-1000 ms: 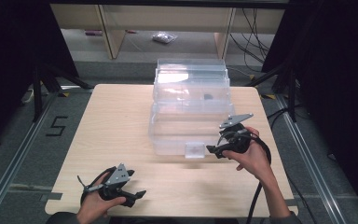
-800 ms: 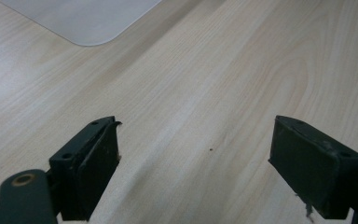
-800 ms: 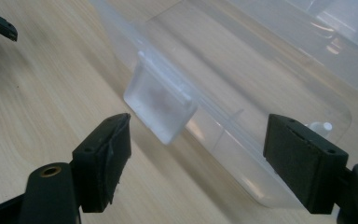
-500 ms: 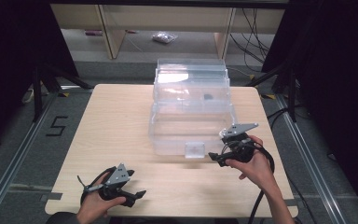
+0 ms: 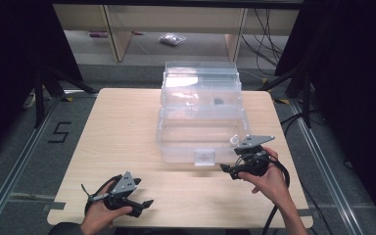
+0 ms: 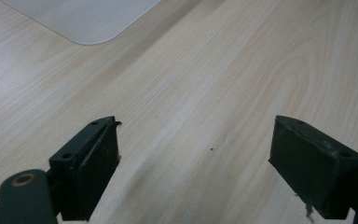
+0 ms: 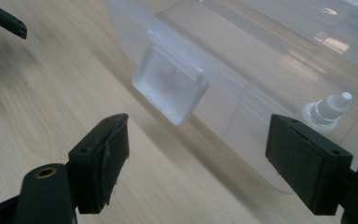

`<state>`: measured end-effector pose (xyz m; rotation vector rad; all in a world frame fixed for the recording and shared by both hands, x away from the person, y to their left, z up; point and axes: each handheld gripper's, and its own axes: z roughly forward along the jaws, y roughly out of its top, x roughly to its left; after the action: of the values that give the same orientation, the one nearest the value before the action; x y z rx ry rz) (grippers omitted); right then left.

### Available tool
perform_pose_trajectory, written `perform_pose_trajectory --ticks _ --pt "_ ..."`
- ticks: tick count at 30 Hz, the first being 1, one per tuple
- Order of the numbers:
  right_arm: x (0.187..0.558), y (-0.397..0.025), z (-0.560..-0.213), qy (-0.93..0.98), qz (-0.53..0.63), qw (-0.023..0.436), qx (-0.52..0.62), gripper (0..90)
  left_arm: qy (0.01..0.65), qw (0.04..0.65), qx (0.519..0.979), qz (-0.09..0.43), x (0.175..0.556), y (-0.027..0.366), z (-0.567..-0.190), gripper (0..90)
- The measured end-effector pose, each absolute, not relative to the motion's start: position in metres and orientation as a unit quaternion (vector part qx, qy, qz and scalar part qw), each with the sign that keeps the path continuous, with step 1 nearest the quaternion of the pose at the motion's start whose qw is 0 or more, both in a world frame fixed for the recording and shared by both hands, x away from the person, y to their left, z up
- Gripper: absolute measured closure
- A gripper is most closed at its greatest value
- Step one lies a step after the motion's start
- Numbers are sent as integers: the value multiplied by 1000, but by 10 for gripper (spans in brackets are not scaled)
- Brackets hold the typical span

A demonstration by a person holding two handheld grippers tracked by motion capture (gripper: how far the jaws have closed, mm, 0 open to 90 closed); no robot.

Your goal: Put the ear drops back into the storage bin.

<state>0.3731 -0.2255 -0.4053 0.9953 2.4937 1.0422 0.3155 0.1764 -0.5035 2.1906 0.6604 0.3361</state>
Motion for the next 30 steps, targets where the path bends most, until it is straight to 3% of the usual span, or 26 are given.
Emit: perform_pose_trajectory --ticks 30 --pt "358 -233 -433 854 367 129 346 221 260 400 869 131 316 177 -503 150"
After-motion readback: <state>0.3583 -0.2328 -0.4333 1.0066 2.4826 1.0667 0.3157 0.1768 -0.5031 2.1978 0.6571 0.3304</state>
